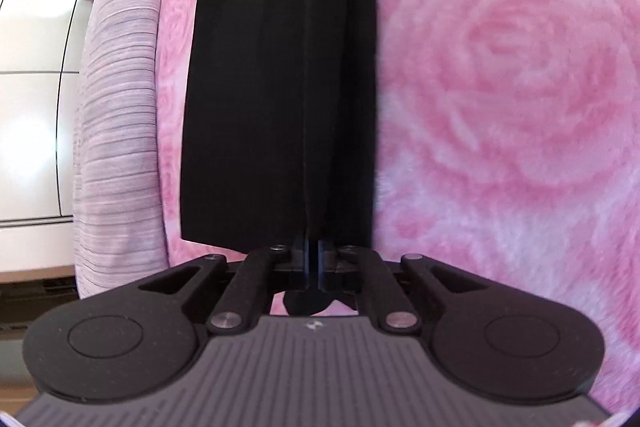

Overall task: Fold clothes
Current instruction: 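Close both grippers on the trousers and lift them off the bed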

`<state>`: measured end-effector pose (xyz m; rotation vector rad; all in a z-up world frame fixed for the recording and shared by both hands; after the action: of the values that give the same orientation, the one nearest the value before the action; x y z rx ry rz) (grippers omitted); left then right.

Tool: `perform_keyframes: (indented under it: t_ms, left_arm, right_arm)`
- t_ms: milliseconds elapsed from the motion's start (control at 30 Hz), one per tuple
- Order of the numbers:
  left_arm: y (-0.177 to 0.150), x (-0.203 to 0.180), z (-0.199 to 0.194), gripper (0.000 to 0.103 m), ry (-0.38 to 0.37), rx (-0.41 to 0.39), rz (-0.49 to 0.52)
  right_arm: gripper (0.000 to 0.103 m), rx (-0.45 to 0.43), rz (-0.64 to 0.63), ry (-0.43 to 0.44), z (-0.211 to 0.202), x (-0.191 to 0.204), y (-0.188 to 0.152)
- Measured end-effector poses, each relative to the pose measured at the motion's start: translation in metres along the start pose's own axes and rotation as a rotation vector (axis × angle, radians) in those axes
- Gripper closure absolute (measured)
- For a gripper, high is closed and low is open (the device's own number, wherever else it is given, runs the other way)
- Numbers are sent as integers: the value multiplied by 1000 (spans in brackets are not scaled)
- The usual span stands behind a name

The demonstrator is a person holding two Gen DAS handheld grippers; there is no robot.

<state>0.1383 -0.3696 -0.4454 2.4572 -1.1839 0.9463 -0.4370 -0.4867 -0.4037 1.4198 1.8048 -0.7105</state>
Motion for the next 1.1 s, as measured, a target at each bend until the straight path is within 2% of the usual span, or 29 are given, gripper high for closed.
perform_keyframes:
  t_ms: [100, 167, 267, 300, 333, 467, 600, 700, 800, 900, 967, 1033, 1100]
  left_arm:
    - [-1, -7, -2, 100, 7, -7, 10]
    - [2, -9, 0, 93, 14, 1, 14]
    - [9, -14, -9, 77, 33, -16, 9]
    - [12, -17, -14, 66, 40, -26, 5]
    - [15, -22, -22, 62, 44, -46, -1]
    - [36, -38, -32, 54, 66, -104, 17]
    - [49, -40, -18, 59, 92, -78, -18]
    - [51, -38, -10, 89, 99, -18, -48]
    - [51, -34, -3, 93, 105, 47, -81]
    - [56, -29, 0, 92, 99, 94, -100]
    - [62, -31, -1, 86, 104, 101, -77]
    - [69, -36, -3, 69, 124, 112, -65]
    - [75, -41, -5, 69, 145, 124, -53]
  right_arm:
    - [29, 2, 4, 1, -5, -3, 4]
    - [29, -1, 4, -1, -9, -4, 6]
    - [29, -13, -1, -8, -13, -3, 10]
    - [29, -15, -3, -12, -13, -3, 10]
    - [29, -12, -5, -13, -12, -2, 9]
    - [29, 2, -24, -20, -6, -1, -2]
    - [29, 9, -54, -51, 2, -5, -19]
    - [29, 29, -72, -73, 10, -10, -38]
    - [29, 67, -83, -93, 23, -19, -63]
    - [29, 97, -95, -118, 42, -32, -89]
    - [29, 106, -108, -138, 57, -41, -106]
    - [29, 112, -115, -151, 75, -50, -122]
    - [29, 112, -122, -156, 94, -57, -137]
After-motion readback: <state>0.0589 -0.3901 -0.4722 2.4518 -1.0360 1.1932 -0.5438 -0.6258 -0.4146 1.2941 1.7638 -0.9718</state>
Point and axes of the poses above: each gripper's, at about its wrist camera, not at the fingertips, and z roughly the way its jaws point, x to its left, y to its top, the point moved 1 cm from there along z, roughly the way its jaws point, and after that the axes turned 4 degrees about -y, right-handed, at the moved point
